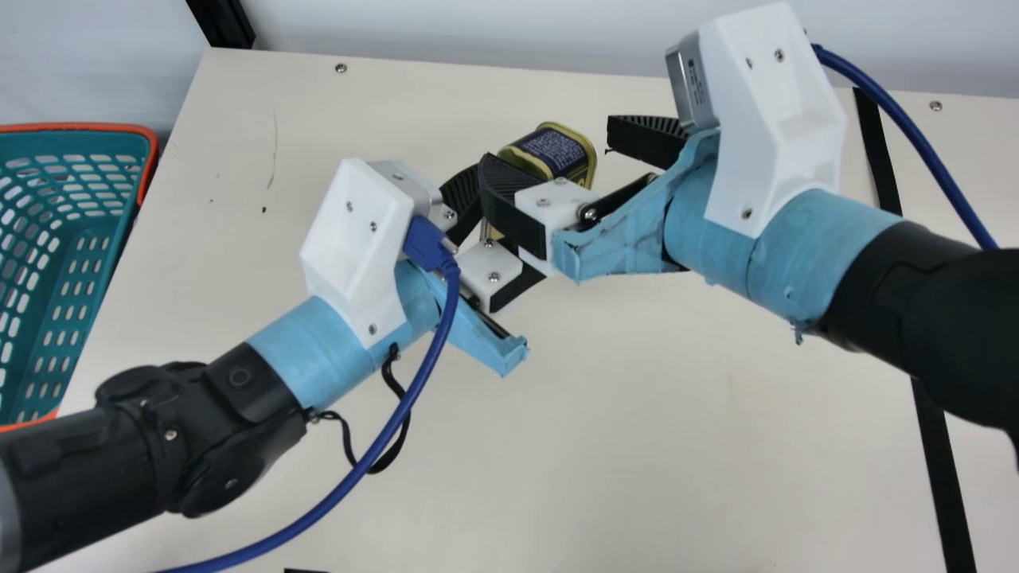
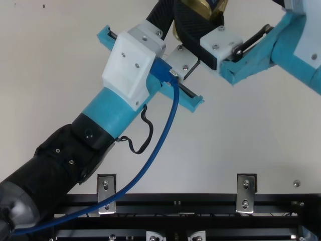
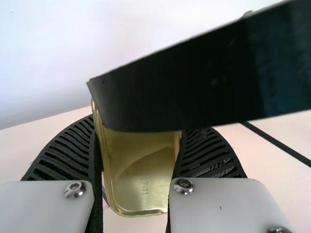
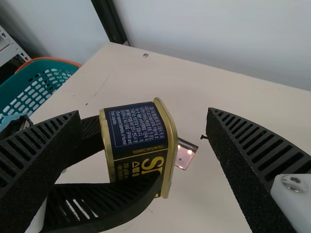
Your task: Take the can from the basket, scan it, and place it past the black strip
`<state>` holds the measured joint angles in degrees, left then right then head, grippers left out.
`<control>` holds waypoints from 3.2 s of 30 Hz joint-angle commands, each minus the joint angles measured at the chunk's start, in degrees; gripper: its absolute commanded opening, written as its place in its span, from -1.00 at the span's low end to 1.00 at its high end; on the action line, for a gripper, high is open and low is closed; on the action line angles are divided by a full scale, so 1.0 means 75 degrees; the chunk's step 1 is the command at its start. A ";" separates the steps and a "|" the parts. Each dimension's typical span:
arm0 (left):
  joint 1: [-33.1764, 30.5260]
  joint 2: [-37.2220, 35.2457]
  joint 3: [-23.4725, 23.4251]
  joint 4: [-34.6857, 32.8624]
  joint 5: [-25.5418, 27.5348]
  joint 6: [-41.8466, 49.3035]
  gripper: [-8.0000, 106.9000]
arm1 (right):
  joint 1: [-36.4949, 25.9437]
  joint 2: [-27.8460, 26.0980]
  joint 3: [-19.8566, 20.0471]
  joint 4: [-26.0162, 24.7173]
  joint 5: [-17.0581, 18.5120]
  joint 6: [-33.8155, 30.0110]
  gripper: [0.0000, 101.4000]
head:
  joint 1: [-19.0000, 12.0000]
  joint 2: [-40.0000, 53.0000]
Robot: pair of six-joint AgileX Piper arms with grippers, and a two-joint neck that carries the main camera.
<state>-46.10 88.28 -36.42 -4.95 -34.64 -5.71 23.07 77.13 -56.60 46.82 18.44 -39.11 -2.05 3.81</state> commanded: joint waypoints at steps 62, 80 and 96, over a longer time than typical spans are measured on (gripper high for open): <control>0.2556 -0.1721 0.2620 -0.2662 -0.0922 0.2204 0.71 | -0.2825 -0.0168 0.0511 -0.1140 -0.0741 0.0037 -1.00 | -0.0119 -0.1177; 0.2982 -0.2017 0.2899 -0.2725 -0.1028 0.2113 0.71 | -0.5240 -0.0450 0.0342 -0.3277 -0.0300 0.0807 -1.00 | -0.0305 -0.2388; 0.2982 -0.2017 0.2899 -0.2725 -0.1028 0.2113 0.71 | -0.6691 0.0465 -0.0588 -0.3087 0.0188 -0.0567 -1.00 | -0.0405 -0.3068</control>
<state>-23.73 73.15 -14.67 -25.39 -42.35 10.14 -26.71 80.11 -60.80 23.64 19.74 -43.01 -3.23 -18.77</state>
